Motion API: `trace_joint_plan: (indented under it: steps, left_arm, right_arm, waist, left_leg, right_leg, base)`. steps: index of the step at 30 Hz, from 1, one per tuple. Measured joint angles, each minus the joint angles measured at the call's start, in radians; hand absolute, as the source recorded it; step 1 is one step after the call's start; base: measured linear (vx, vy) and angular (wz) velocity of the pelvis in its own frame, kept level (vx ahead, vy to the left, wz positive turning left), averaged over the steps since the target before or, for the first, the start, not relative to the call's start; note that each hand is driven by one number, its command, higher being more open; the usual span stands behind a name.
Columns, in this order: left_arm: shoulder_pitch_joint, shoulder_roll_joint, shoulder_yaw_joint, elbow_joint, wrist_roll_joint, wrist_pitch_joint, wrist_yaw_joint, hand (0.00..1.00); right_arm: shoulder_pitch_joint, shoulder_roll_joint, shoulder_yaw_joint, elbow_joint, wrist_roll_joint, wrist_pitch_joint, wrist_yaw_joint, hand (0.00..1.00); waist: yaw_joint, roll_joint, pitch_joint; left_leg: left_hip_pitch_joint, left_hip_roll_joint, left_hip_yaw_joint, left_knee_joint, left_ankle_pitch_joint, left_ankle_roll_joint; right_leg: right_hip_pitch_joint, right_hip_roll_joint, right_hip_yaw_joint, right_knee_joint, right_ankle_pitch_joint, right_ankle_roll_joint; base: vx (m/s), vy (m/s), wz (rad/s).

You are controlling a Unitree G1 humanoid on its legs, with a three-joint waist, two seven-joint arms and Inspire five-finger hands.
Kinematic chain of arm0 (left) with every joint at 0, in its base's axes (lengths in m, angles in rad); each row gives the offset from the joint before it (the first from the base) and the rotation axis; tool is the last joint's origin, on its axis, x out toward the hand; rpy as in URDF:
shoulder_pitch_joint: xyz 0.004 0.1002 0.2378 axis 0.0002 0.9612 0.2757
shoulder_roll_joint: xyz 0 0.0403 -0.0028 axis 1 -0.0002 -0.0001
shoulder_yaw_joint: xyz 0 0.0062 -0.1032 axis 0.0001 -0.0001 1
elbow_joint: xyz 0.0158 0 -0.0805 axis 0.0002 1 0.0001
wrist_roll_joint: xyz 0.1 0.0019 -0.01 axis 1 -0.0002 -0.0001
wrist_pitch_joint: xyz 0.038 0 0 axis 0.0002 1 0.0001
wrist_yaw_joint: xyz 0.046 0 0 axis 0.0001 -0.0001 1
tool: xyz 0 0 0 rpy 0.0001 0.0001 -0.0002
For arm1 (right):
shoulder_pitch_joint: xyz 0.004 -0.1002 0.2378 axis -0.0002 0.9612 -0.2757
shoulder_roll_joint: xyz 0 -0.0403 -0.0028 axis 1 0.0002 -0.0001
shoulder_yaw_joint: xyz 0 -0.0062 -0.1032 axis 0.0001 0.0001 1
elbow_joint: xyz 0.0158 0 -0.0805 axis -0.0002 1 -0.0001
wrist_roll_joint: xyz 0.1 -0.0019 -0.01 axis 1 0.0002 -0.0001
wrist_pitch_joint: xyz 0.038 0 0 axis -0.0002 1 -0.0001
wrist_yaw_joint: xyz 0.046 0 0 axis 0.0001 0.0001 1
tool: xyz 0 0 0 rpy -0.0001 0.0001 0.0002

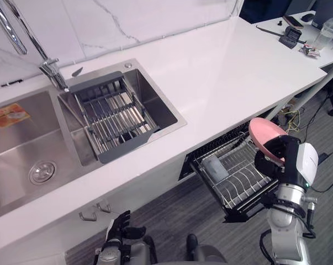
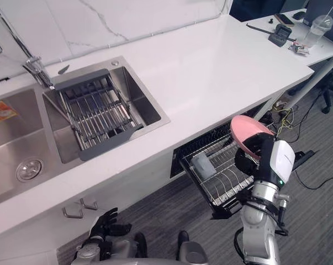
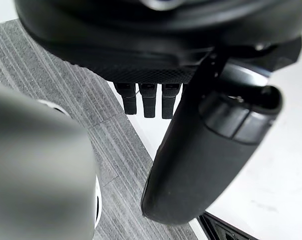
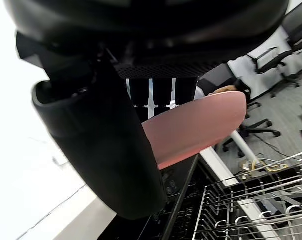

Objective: Walk over to the sink, pick up the cup, carry it to the dishwasher, place the cup inside the dishwasher, then close the dishwasher door

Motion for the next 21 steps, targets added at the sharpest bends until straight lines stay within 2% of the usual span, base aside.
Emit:
trace_joint_plan:
  steps: [3,7,12,18,21]
  left_arm:
    - [0.012,-0.01,0.0,0.001,0.0,0.0,-0.001,0.9]
    - [0.02,-0.014,-0.001,0.001,0.0,0.0,-0.005,0.9]
    - [0.024,-0.016,-0.012,0.001,0.0,-0.001,-0.02,0.9]
    - [0.011,-0.036,-0.021,-0.022,-0.002,-0.012,-0.024,0.9]
    - [-0.007,-0.04,-0.024,-0.025,-0.003,-0.018,-0.023,0.9]
  right_arm:
    - [0.002,0.0,-0.018,0.044,0.003,-0.003,0.0,0.3]
    - [0.0,-0.003,-0.05,0.12,0.044,-0.002,0.0,0.3]
    - [-0.045,-0.051,-0.074,0.211,0.086,0.002,0.0,0.3]
    - [-0.193,-0.146,-0.104,0.264,0.161,0.006,-0.002,0.3]
    - [-0.267,-0.168,-0.101,0.305,0.192,0.008,-0.002,0.3]
  waist:
    - [0.001,0.016,-0.017]
    - [0.0,0.021,-0.03]
    - [0.001,0.036,-0.028]
    - [-0.007,0.088,0.051]
    - [0.001,0.094,0.086]
  left_leg:
    - [0.015,-0.011,-0.004,-0.018,0.005,0.002]
    - [0.027,-0.027,-0.014,-0.053,0.031,0.006]
    - [0.019,-0.054,-0.071,-0.101,0.052,0.016]
    - [-0.043,-0.068,-0.063,-0.131,0.098,0.025]
    - [-0.063,-0.067,-0.053,-0.143,0.118,0.026]
  right_leg:
    - [0.022,-0.006,-0.002,-0.026,0.009,0.003]
    - [0.034,-0.016,-0.011,-0.051,0.026,0.006]
    - [0.001,-0.021,-0.001,-0.058,0.056,0.007]
    - [-0.086,-0.034,0.013,-0.038,0.089,0.01]
    - [-0.124,-0.036,0.028,-0.025,0.098,0.003]
  base:
    - [0.01,0.024,0.05]
    - [-0.03,0.014,0.09]
    - [-0.09,0.014,-0.07]
    - [-0.15,0.021,-0.03]
    - [-0.09,-0.004,-0.1]
